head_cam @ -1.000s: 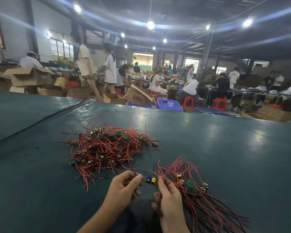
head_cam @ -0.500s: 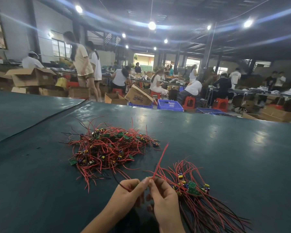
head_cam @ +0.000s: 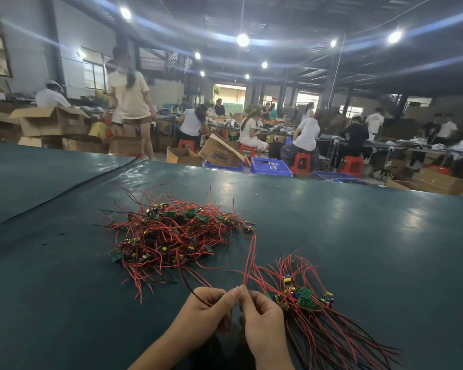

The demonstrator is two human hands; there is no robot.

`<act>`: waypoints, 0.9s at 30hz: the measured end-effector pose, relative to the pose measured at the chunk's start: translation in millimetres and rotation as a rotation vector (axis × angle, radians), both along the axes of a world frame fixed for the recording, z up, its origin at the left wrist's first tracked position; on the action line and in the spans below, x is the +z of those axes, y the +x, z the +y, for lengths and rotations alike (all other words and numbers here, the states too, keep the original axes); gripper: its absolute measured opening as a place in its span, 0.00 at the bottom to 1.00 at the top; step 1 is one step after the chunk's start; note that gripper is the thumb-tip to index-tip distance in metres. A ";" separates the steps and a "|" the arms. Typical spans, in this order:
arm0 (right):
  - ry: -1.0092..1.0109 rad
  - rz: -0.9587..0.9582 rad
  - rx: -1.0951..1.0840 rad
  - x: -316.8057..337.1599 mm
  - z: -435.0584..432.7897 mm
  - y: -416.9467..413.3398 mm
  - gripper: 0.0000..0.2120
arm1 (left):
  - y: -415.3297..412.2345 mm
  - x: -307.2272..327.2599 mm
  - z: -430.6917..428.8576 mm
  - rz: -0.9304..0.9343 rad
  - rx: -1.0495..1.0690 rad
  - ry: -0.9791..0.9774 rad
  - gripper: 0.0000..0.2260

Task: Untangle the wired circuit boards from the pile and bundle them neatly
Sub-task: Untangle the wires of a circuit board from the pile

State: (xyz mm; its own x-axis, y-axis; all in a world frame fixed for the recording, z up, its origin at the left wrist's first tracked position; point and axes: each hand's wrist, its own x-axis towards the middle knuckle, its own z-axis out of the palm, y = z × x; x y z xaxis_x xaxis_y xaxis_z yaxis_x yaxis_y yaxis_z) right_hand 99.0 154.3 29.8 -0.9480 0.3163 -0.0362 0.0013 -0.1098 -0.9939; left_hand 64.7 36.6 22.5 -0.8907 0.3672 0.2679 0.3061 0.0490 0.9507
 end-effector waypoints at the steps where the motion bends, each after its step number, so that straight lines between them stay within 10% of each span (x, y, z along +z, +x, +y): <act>1: 0.011 -0.012 -0.007 -1.1 -0.9 -0.7 0.16 | -0.5 -0.5 -0.1 0.001 0.004 0.005 0.22; 17: 0.025 0.010 -0.006 0.3 -3.7 -0.2 0.14 | 1.4 2.3 -0.1 -0.021 0.005 0.023 0.24; 27: -0.314 -0.062 -0.188 8.9 10.1 -10.0 0.09 | 5.3 6.0 3.4 0.056 0.053 0.034 0.22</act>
